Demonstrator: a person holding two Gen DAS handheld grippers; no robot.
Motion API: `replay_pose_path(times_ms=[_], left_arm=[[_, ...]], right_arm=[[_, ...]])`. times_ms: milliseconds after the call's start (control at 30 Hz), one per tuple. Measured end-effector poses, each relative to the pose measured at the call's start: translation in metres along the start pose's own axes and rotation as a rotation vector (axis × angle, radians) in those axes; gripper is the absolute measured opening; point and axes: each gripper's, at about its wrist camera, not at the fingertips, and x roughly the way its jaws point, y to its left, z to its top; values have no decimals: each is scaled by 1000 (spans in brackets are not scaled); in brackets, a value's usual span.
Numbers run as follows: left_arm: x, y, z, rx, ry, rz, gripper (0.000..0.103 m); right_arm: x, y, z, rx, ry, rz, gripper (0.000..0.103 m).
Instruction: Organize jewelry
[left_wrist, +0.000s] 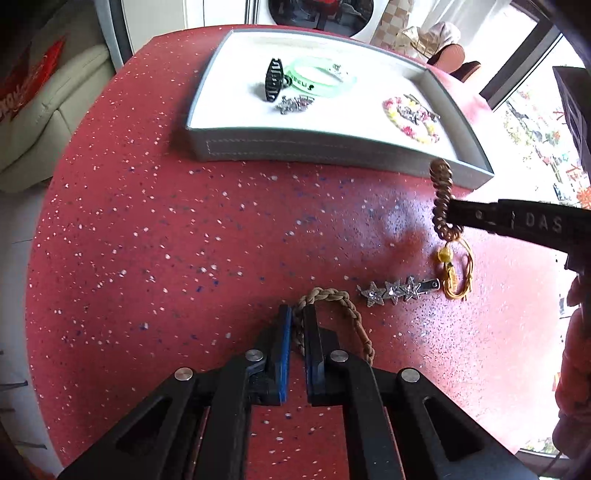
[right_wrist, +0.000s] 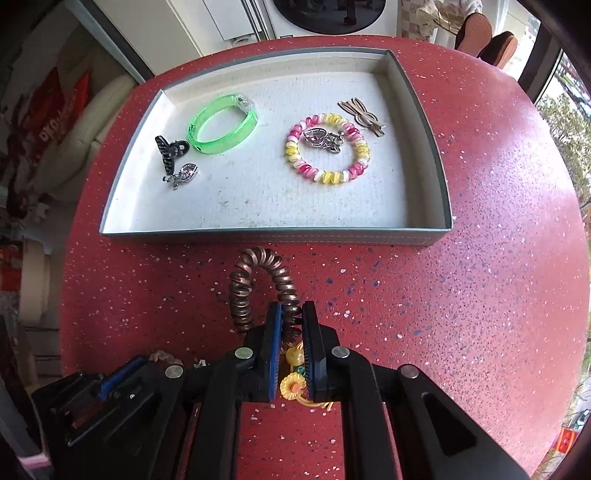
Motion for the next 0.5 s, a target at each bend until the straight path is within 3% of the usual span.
replay_pose_path(times_ms=[500], left_arm=[[-41, 20, 7, 33, -59, -46, 24]], right_arm=[[-24, 0, -14, 58, -9, 68, 12]])
